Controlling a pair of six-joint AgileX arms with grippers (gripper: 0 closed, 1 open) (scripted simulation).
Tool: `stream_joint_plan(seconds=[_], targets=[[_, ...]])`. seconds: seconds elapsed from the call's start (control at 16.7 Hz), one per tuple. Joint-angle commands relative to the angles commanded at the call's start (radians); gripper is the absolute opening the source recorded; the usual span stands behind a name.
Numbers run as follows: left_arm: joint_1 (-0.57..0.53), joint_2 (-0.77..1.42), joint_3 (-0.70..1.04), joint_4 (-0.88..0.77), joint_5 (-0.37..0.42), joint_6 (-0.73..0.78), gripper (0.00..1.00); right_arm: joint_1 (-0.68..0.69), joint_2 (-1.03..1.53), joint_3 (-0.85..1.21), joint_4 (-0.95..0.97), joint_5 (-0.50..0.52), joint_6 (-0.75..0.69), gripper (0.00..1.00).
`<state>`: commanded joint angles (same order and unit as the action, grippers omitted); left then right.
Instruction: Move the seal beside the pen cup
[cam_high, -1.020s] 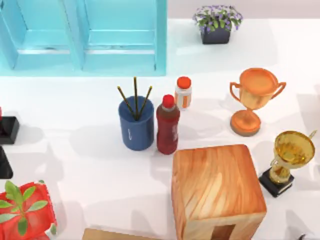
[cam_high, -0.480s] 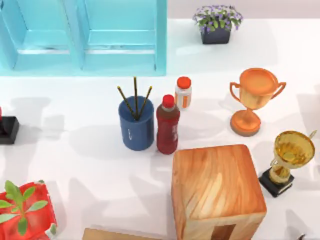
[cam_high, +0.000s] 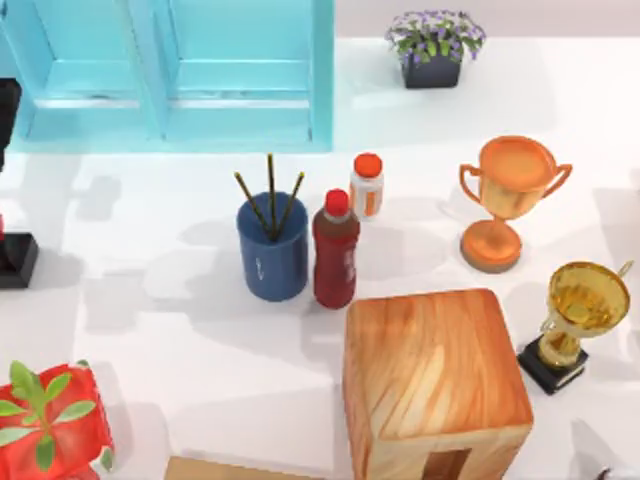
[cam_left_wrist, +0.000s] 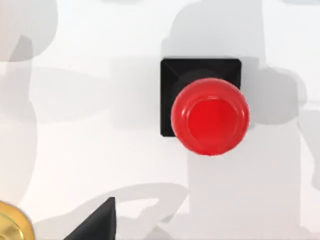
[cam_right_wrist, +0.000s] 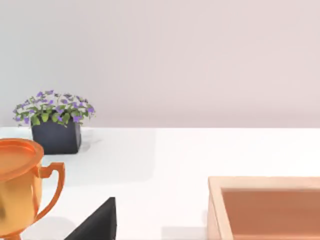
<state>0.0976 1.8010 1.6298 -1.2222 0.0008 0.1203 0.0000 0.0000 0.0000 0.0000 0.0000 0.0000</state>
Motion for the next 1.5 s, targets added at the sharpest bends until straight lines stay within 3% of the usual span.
stream_joint_plan(seconds=[0.3,0.72,1.26,1.5], targets=[[0.010,0.212,0.189,-0.143,0.001,0.015,1.00,0.000,0.000,0.000,0.000,0.000,0.000,1.00],[0.006,0.223,0.194,-0.147,0.001,0.014,1.00,0.000,0.000,0.000,0.000,0.000,0.000,1.00],[0.013,0.277,-0.092,0.195,0.001,0.019,1.00,0.000,0.000,0.000,0.000,0.000,0.000,1.00],[0.014,0.282,-0.116,0.221,0.002,0.019,1.00,0.000,0.000,0.000,0.000,0.000,0.000,1.00]])
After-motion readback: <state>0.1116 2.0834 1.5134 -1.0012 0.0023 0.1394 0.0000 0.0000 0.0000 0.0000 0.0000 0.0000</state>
